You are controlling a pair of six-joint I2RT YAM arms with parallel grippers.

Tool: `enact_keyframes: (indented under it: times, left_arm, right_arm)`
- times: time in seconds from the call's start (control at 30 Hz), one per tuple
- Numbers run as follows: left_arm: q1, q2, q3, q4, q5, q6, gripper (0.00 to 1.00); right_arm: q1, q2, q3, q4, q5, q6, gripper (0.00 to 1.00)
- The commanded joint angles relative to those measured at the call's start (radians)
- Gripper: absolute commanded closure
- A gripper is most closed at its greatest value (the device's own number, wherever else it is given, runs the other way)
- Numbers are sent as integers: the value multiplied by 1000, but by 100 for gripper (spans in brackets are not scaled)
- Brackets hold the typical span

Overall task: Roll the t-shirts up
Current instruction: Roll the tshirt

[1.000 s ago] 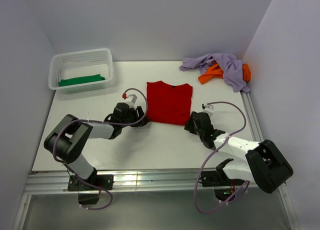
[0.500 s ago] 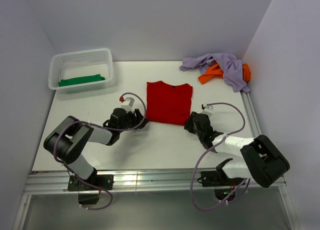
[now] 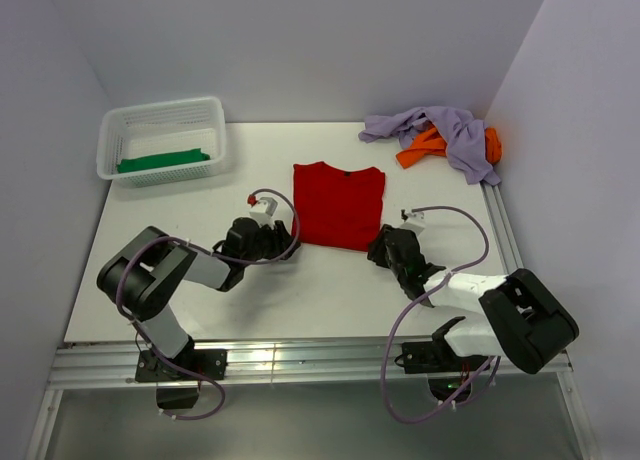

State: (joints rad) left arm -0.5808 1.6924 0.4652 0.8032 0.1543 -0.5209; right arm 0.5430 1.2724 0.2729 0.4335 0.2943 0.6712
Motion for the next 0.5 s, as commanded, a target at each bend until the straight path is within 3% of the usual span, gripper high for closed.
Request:
enact_keyframes:
  times: [0.0,0.47]
  left_arm:
    - [-8,3,33,22,-35,36,54]
    - [-8,39,75,28,-68,70,48]
  right_arm:
    - [12,2,2,42,16,-9,55]
    - [25,58,31,56,12,-18,55]
